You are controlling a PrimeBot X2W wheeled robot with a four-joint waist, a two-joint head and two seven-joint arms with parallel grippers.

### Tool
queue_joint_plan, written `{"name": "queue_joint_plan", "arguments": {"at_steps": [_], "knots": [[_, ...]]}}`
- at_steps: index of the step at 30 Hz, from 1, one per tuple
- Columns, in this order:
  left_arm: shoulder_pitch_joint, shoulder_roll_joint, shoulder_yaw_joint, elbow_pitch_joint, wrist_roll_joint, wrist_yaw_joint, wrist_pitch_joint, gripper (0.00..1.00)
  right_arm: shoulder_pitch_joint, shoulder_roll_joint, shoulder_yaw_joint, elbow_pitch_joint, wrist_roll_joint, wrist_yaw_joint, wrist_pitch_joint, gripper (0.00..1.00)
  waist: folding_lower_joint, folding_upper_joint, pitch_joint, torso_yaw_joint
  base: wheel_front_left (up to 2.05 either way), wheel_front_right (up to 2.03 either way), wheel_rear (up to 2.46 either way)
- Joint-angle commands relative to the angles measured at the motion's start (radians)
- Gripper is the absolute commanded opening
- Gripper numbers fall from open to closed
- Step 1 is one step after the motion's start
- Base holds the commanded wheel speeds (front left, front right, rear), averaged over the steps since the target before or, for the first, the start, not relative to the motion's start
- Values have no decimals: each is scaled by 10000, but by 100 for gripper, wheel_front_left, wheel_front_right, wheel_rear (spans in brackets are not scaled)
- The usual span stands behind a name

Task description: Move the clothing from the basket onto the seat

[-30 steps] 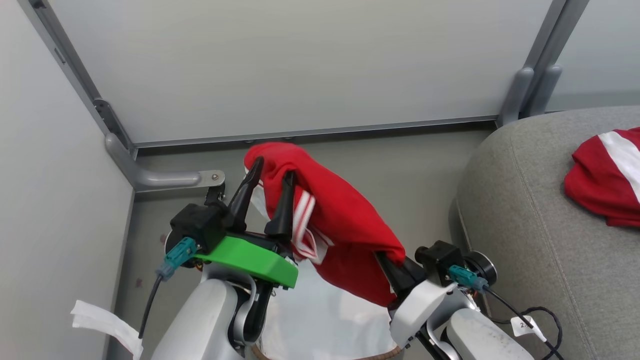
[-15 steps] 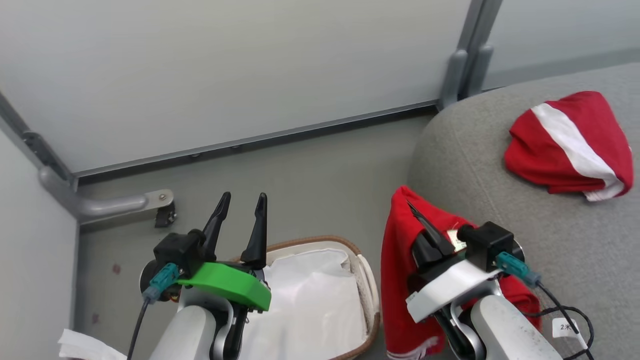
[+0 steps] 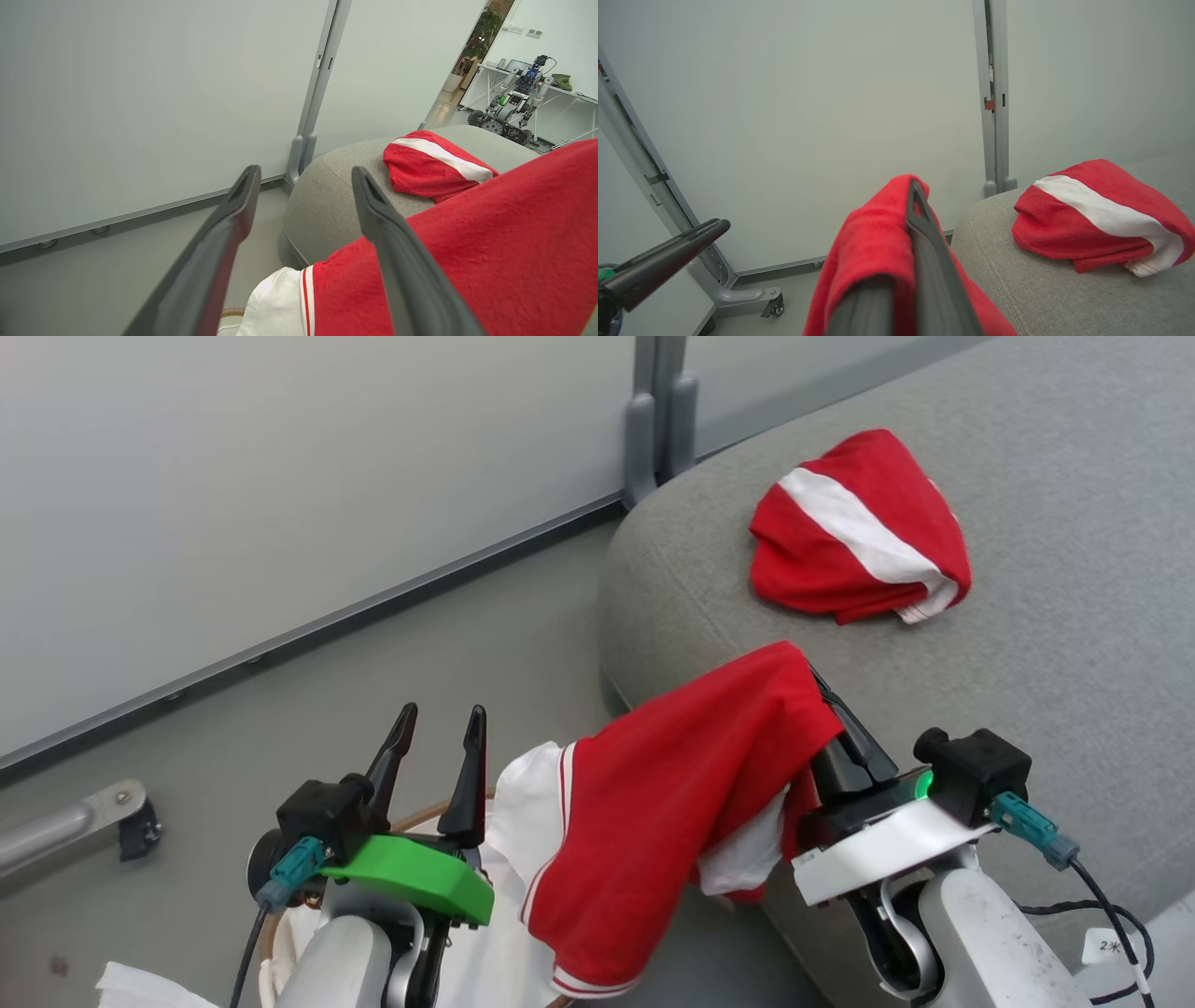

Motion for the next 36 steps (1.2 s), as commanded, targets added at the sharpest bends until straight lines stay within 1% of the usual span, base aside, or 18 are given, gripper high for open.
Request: {"name": "queue_joint_plan", "arguments": {"at_steps": [1,7,10,13,17,20,22,25,26,29,33,36], "knots": [[24,32,38,-7,142,-36,-9,100,19,-24,-57,-132,77,-11,-21,0,0,-1,332,-1142,0,0,0],[-304,40,-246,234,331,-108,-9,100,43,-18,-668,-775,171,-11,-21,0,0,-1,680,-1467,0,0,0],[-426,40,-438,410,303,-115,-9,100,-132,-38,-1450,-1262,228,-11,-21,0,0,-1,812,-1539,0,0,0],[-560,44,-648,499,212,-127,-9,100,-562,-1,-2069,-1748,-234,-9,-21,0,0,-1,971,-1591,0,0,0],[-717,44,-892,494,242,-132,-9,100,-1696,-82,-2636,-2085,-1338,-9,-21,0,0,-1,1224,-1603,0,0,0],[-728,72,-949,453,289,-133,-9,100,-2989,-596,-2926,-2162,-1864,-11,-19,0,0,-1,1415,-1590,0,0,0],[-723,158,-937,417,306,-133,-9,100,-3869,-988,-2991,-1989,-2062,-11,-21,0,0,-1,1543,-1569,0,0,0],[-674,275,-868,338,345,-134,-9,100,-5197,-1563,-2820,-1529,-2295,-11,-15,0,0,-1,1726,-1532,0,0,0],[-670,277,-910,291,390,-134,-9,100,-5749,-1845,-2829,-1307,-2349,-11,-16,0,0,-1,1835,-1452,0,0,0],[-830,364,-1075,202,429,-135,-9,100,-6996,-2422,-2905,-672,-2635,-11,-12,0,0,-1,2142,-1120,0,0,0],[-1061,498,-1354,156,371,-134,-9,100,-8310,-2909,-3276,338,-3184,-12,-12,0,0,-1,2579,-623,0,0,0],[-1287,578,-1534,124,299,-134,-9,100,-9010,-3125,-3442,1218,-3719,-12,-10,0,0,-1,2933,-266,0,0,0]]}}
